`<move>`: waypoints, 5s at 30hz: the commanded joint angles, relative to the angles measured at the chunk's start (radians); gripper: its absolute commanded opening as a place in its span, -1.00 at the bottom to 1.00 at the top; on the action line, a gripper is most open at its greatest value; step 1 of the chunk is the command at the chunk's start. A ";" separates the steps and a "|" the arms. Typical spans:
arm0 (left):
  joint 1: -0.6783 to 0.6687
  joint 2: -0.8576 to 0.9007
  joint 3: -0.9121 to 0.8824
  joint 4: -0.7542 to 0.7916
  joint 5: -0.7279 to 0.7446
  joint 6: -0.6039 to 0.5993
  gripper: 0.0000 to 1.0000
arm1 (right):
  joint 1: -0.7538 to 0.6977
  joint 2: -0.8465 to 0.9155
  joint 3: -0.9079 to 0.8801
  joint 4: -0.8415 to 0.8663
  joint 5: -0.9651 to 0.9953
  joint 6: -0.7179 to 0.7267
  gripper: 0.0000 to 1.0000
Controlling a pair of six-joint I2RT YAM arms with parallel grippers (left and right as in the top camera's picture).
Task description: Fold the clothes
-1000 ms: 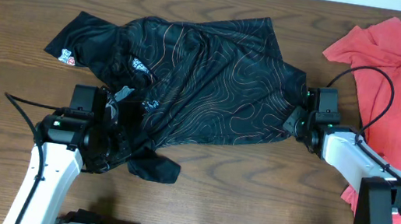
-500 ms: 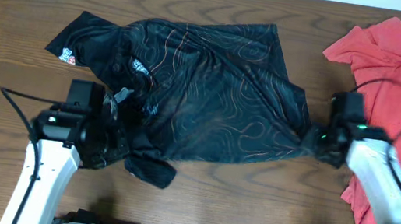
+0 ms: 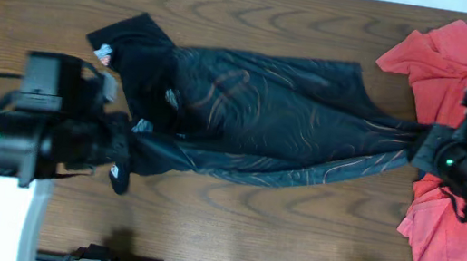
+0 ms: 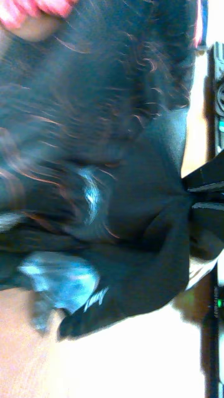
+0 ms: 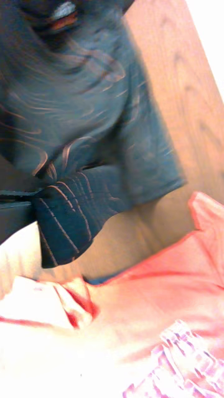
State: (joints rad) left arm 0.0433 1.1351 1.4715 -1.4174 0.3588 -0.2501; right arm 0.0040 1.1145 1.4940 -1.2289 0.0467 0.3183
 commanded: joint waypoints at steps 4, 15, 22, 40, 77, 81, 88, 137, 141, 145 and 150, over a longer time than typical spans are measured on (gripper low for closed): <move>0.108 -0.005 0.277 0.031 -0.018 0.067 -0.88 | -0.013 0.000 0.199 -0.014 0.069 -0.074 -0.98; 0.140 0.177 0.314 0.222 -0.046 0.072 -0.88 | -0.010 0.233 0.230 0.045 0.005 -0.120 -0.98; 0.110 0.442 0.314 0.551 0.013 0.100 -0.88 | -0.013 0.473 0.230 0.338 0.001 -0.125 -0.98; 0.190 0.526 0.564 1.058 0.129 -0.095 -0.88 | -0.093 0.550 0.577 0.483 0.018 -0.061 -0.98; 0.129 0.148 -0.380 -0.110 0.093 0.211 -0.88 | -0.109 0.328 -0.436 -0.113 -0.037 0.016 -0.98; 0.129 0.092 -0.380 0.005 0.093 0.188 -0.88 | -0.108 0.286 -0.436 -0.006 -0.037 0.018 -0.98; 0.130 0.159 -0.381 0.332 0.093 0.134 -0.88 | -0.108 0.319 -0.436 0.263 -0.037 0.002 -0.98; 0.200 0.512 -0.610 0.905 -0.146 0.049 -0.58 | -0.111 0.557 -0.692 0.607 0.077 0.047 -0.70; 0.201 0.512 -0.610 0.888 -0.212 0.049 -0.78 | -0.111 0.557 -0.692 0.544 0.169 0.127 -0.86; 0.205 0.511 -0.610 0.856 -0.286 0.031 -0.88 | -0.116 0.557 -0.692 0.528 0.186 0.130 -0.90; 0.209 0.510 -0.609 0.836 -0.352 -0.022 -0.88 | -0.128 0.557 -0.692 0.500 0.186 0.157 -0.92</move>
State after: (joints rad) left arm 0.2436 1.6585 0.8650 -0.5785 0.0769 -0.2401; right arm -0.0967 1.6554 0.8318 -0.7078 0.1886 0.4309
